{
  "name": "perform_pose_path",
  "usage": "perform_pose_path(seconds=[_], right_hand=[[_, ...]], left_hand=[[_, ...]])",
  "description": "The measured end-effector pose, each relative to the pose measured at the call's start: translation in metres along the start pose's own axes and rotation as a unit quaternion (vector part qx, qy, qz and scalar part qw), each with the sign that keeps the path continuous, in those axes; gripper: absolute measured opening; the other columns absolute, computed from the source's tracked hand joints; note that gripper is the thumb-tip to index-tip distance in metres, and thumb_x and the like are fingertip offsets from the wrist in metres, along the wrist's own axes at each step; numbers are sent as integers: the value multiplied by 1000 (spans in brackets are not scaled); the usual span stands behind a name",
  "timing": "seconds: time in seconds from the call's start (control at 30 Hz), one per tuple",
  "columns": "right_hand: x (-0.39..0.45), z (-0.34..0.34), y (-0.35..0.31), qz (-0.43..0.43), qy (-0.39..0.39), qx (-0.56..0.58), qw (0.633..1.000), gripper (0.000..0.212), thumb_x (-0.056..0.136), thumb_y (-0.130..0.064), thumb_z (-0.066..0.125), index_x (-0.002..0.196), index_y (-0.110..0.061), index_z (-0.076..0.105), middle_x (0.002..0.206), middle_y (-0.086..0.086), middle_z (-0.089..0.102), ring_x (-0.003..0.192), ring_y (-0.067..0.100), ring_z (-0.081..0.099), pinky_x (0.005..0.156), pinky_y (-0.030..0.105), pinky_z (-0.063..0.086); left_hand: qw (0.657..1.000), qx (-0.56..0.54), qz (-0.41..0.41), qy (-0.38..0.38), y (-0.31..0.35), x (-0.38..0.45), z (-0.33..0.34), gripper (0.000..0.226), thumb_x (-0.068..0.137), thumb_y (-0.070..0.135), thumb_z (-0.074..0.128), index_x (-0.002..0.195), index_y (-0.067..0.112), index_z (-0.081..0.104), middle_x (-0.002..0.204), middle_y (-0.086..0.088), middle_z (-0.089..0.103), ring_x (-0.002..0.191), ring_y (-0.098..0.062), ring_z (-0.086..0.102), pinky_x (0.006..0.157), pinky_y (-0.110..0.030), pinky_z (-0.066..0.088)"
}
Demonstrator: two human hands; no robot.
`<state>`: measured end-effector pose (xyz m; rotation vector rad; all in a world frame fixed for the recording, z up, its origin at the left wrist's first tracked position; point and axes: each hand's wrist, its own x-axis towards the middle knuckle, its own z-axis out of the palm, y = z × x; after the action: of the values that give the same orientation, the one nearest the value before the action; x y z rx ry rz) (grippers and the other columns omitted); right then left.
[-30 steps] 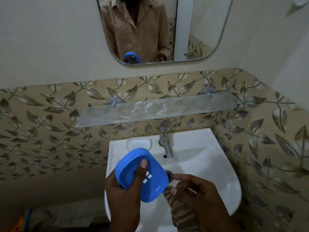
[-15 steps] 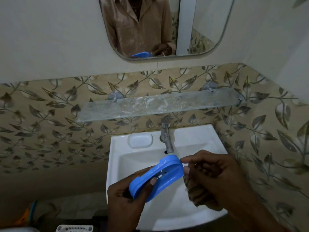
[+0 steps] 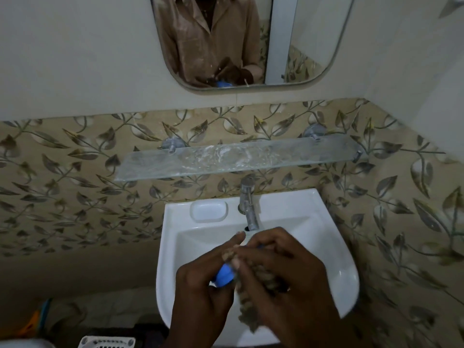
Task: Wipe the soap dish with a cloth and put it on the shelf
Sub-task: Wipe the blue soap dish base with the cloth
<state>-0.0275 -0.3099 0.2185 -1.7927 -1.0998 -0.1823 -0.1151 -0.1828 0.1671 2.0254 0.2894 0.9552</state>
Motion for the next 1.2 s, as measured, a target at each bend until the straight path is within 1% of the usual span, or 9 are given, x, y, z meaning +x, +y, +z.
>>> perform_pose_path(seconds=[0.2, 0.37, 0.5, 0.6, 0.77, 0.9, 1.0, 1.1, 1.2], right_hand=[[5, -6, 18, 34, 50, -69, 996, 17, 85, -26, 66, 91, -14, 75, 90, 0, 63, 74, -2, 60, 69, 11, 53], [-15, 14, -3, -8, 32, -24, 999, 10, 89, -22, 68, 98, -22, 73, 98, 0, 65, 83, -3, 64, 85, 11, 51], [2, -7, 16, 29, 82, -49, 995, 12, 81, -4, 77, 92, -9, 75, 92, 4, 61, 80, -1, 60, 72, 7, 49], [8, -13, 33, 40, 100, -58, 992, 10, 85, -11, 70, 93, -7, 74, 90, 5, 62, 76, 6, 63, 67, 25, 56], [-14, 13, 10, 11, 60, -3, 998, 12, 88, -17, 69, 99, -22, 72, 97, 1, 61, 78, 6, 67, 72, 28, 59], [-23, 24, -6, -54, -5, -36, 998, 17, 90, -23, 66, 107, -23, 71, 114, -6, 56, 94, -1, 64, 88, 12, 52], [-15, 14, 1, -33, 22, -8, 999, 16, 89, -14, 70, 103, -15, 75, 107, 0, 60, 87, 3, 65, 80, 18, 55], [2, -3, 20, 3, 53, -22, 998, 13, 88, -14, 67, 97, -10, 75, 93, 2, 62, 78, 1, 62, 71, 12, 52], [2, -9, 49, 71, 41, 14, 996, 11, 92, -16, 65, 98, -11, 73, 87, 2, 61, 69, 15, 66, 60, 32, 58]], left_hand=[[1000, 8, 7, -2, -7, -3, 1, 46, 78, 5, 77, 121, 23, 73, 129, 10, 72, 115, -1, 68, 91, -19, 56], [994, -102, -46, -5, -3, -3, 4, 47, 86, 39, 73, 127, 15, 69, 125, 12, 74, 115, -10, 70, 95, -30, 58], [998, -52, -37, 27, -1, -6, 0, 41, 81, 14, 74, 121, 23, 72, 123, 20, 73, 114, -4, 70, 96, -22, 56], [997, -44, -55, 28, -6, -7, -1, 43, 80, 12, 73, 121, 22, 73, 121, 20, 74, 111, -4, 71, 94, -28, 58], [996, -59, -67, -6, -5, -3, 0, 46, 81, 8, 73, 124, 23, 72, 123, 16, 74, 113, -6, 70, 92, -30, 59], [992, -102, -73, -23, -3, -2, -2, 42, 82, 16, 69, 123, 27, 71, 119, 14, 76, 108, -8, 73, 89, -22, 58], [994, -83, -65, -13, -6, -3, -6, 44, 81, 9, 73, 124, 20, 72, 121, 15, 75, 112, -7, 71, 91, -25, 58], [999, -38, -33, 9, -8, -6, -11, 42, 79, 8, 71, 120, 18, 73, 122, 22, 73, 111, -1, 70, 93, -17, 55], [999, -41, -20, 28, -7, -8, -15, 38, 79, 6, 72, 116, 13, 75, 119, 17, 75, 107, -3, 72, 92, -15, 54]])
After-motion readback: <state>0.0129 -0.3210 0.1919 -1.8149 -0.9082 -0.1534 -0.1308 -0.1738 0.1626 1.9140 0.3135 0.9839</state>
